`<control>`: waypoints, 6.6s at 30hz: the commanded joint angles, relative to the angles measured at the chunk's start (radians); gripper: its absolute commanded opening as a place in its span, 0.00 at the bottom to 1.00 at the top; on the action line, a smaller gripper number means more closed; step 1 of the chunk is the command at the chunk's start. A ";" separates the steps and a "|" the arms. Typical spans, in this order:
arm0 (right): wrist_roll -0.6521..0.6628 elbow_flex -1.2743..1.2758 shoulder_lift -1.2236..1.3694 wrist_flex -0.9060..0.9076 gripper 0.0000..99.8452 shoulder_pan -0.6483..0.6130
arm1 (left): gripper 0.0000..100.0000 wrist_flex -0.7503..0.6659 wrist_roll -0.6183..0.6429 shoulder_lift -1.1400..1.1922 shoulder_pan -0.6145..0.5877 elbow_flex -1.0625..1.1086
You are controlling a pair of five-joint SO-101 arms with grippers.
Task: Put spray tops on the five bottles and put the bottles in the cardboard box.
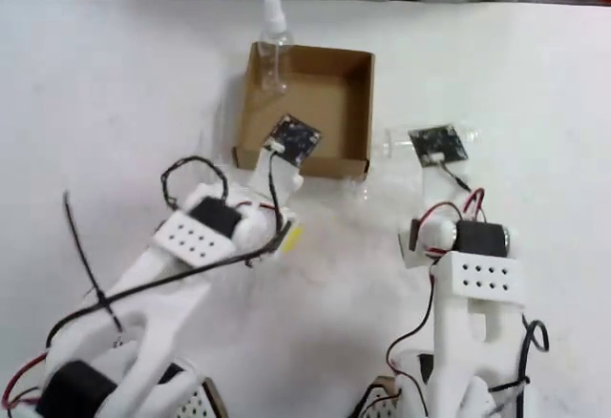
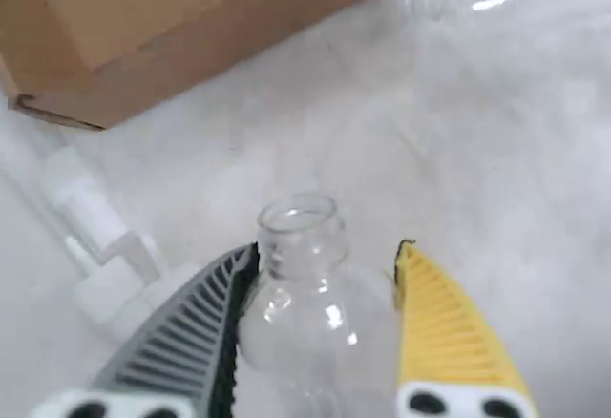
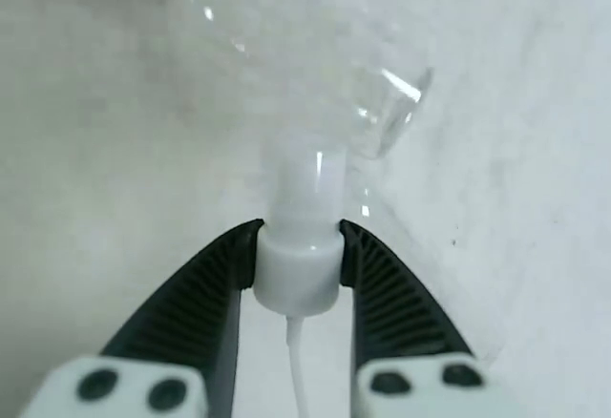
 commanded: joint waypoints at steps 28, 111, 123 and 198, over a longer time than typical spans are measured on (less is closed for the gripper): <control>-0.199 -0.546 -0.022 -0.774 0.02 -0.565 | 0.02 -0.678 0.002 -1.147 -0.090 0.801; -0.367 -0.293 -0.102 -0.967 0.02 -0.676 | 0.02 -0.591 -0.008 -1.260 -0.033 0.848; -0.368 -0.172 -0.102 -1.070 0.02 -0.676 | 0.02 -0.591 -0.008 -1.260 -0.033 0.848; -0.370 -0.163 -0.283 -0.562 0.21 -0.785 | 0.02 -0.591 -0.008 -1.260 -0.035 0.848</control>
